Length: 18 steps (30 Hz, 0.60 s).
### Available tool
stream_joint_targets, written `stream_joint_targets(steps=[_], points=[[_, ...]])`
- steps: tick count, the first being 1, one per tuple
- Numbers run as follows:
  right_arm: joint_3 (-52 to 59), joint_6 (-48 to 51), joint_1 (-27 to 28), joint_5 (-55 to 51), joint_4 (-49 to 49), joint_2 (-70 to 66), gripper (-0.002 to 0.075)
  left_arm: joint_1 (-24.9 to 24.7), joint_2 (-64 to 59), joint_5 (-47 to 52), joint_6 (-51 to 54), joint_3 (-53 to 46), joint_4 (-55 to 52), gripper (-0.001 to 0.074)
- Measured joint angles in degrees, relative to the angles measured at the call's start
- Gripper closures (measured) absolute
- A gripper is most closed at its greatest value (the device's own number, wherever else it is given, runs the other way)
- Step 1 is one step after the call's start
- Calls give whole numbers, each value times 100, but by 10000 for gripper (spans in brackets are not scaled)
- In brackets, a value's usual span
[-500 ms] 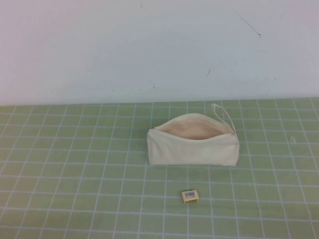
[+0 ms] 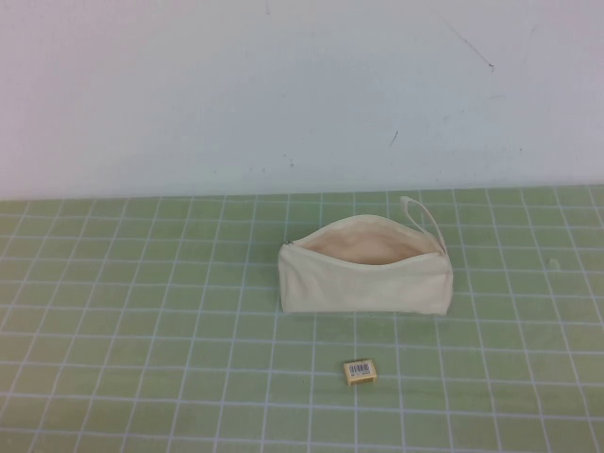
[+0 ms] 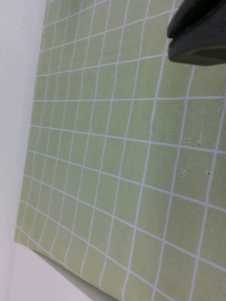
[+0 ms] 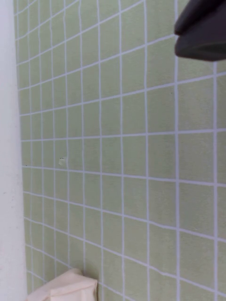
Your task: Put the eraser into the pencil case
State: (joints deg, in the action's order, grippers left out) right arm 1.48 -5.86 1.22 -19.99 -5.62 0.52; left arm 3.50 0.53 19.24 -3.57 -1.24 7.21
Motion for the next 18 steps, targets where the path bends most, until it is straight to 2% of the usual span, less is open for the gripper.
stream_joint_targets(steps=[12,16,18], points=[[0,0,0,0,213,0,727,0,0,0,0,0,0,738],[0,-48,0,49,1242,0,727,0,0,0,0,0,0,738],[11,-213,0,58,2221,0,727,0,0,0,0,0,0,738]])
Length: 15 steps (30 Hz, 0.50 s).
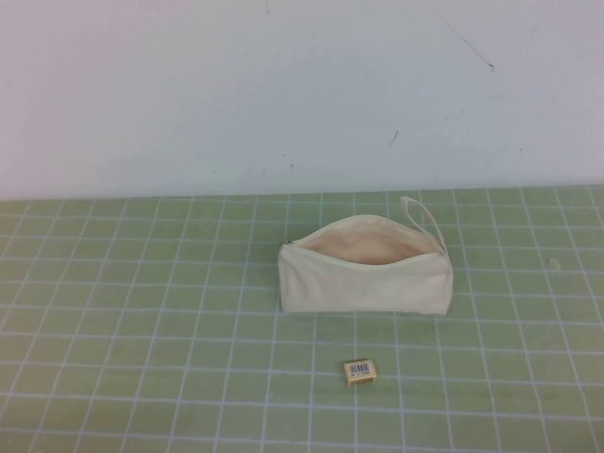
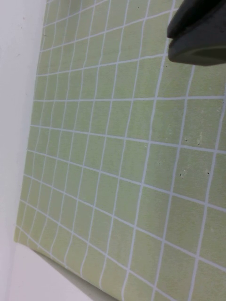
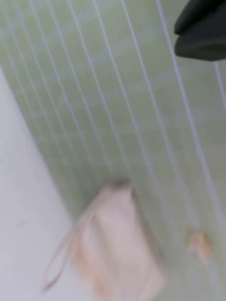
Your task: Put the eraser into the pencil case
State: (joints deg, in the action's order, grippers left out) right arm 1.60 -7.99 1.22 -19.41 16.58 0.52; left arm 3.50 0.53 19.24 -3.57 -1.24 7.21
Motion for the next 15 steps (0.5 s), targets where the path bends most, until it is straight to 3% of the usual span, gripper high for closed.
stream_joint_targets(steps=[6,15], points=[[0,-381,0,24,2929,0,727,0,0,0,0,0,0,738],[0,-106,0,103,3471,0,727,0,0,0,0,0,0,738]])
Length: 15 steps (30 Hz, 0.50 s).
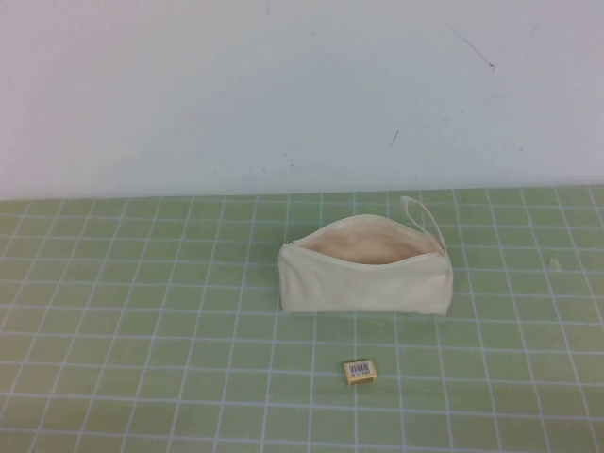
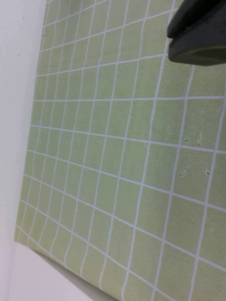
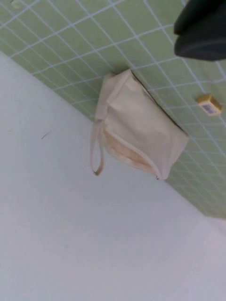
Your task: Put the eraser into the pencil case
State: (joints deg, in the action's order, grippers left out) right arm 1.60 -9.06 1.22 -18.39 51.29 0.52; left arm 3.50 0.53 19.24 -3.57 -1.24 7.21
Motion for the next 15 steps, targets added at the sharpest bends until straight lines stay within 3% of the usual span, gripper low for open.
stream_joint_targets(steps=[3,4,8,15], points=[[-92,1120,0,-43,36,0,727,0,0,0,0,0,0,738],[-410,2042,0,-247,36,0,727,0,0,0,0,0,0,738],[-1433,3790,0,-859,-1,-341,727,0,0,0,0,0,0,738],[-3156,5584,-35,-2222,-915,-2096,727,0,0,0,0,0,0,738]])
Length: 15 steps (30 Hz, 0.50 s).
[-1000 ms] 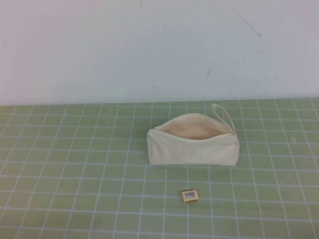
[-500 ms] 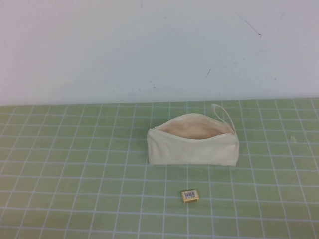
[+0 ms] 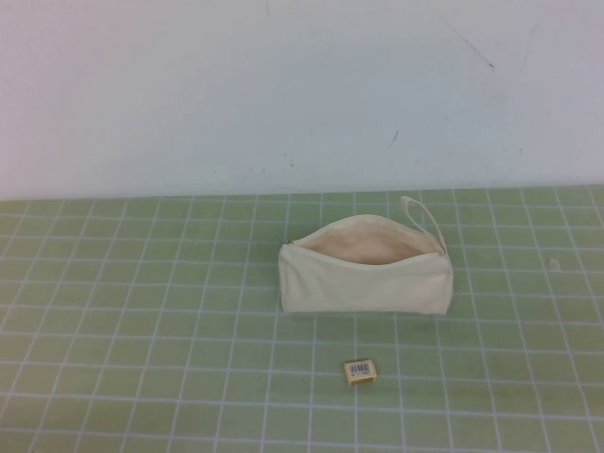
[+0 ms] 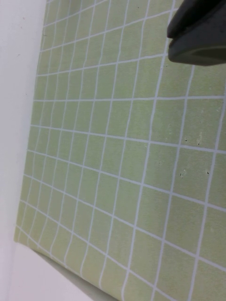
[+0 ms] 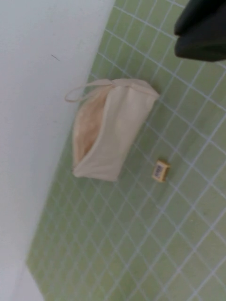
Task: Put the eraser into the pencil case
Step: Pick up the eraser from the table
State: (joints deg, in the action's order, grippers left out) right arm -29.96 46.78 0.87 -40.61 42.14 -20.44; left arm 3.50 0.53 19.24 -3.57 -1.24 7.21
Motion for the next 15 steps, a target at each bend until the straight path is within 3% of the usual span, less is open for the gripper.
stream_joint_targets(steps=[10,15], points=[[-1357,1468,-630,-1343,-486,-2735,727,0,0,0,0,0,9,738],[-2325,1668,-1487,-1713,-1308,-4221,727,0,0,0,0,0,9,738]])
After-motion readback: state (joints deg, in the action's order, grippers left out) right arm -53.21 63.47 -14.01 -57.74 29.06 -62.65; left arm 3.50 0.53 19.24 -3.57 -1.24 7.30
